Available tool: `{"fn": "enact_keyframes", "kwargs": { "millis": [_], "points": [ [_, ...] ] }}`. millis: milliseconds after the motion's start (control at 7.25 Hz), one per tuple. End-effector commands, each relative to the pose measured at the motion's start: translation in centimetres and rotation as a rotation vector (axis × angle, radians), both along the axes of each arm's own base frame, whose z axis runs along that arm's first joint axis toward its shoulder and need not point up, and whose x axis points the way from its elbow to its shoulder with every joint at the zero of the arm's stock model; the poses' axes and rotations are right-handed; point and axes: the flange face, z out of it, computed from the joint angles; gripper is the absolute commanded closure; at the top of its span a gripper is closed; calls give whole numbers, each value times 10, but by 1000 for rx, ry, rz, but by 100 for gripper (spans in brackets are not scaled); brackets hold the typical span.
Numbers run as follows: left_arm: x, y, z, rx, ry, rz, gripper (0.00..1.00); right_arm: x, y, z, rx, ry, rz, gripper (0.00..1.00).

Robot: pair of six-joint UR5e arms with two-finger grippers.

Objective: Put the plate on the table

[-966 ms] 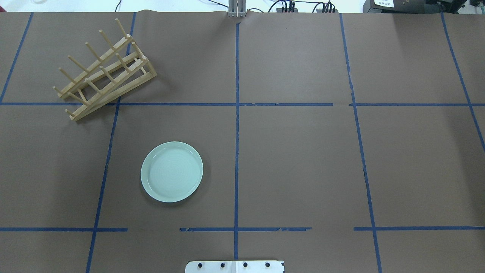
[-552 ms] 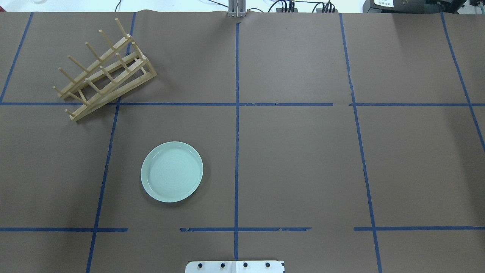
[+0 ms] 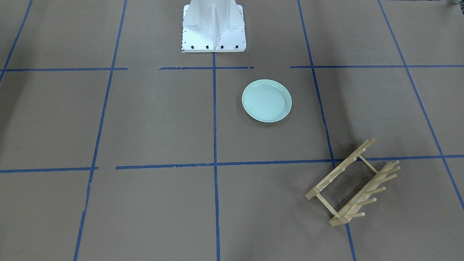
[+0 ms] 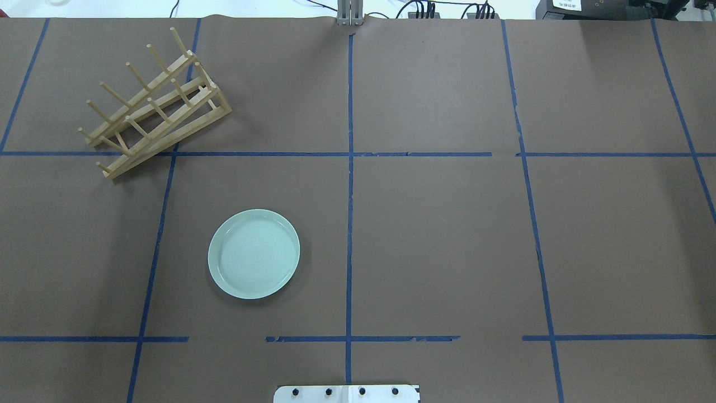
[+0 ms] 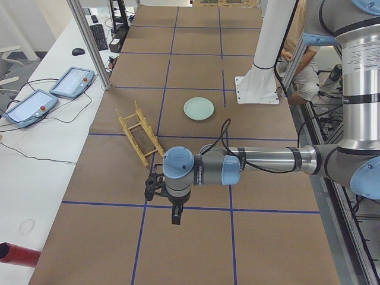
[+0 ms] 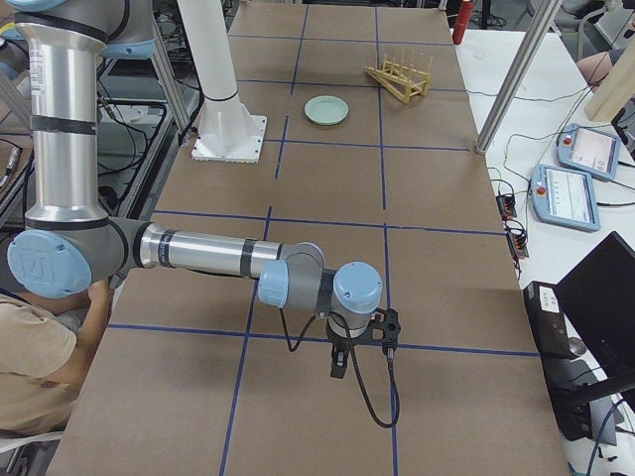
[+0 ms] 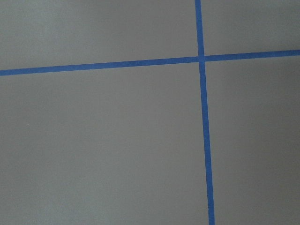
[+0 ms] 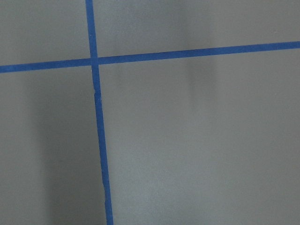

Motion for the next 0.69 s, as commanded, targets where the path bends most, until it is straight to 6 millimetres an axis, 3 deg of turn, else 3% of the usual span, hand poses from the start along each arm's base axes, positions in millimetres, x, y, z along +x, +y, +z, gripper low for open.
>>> {"fn": "enact_keyframes", "kwargs": {
  "millis": [0,138,552],
  "points": [
    [12,-20,-29,-48,54,-81,0,0,0,0,0,0,0,0],
    [12,-29,-40,-25,55,-79,0,0,1,1,-1,0,0,0],
    [12,-31,-35,-36,57,-79,0,0,1,1,-1,0,0,0]
  ]
}}
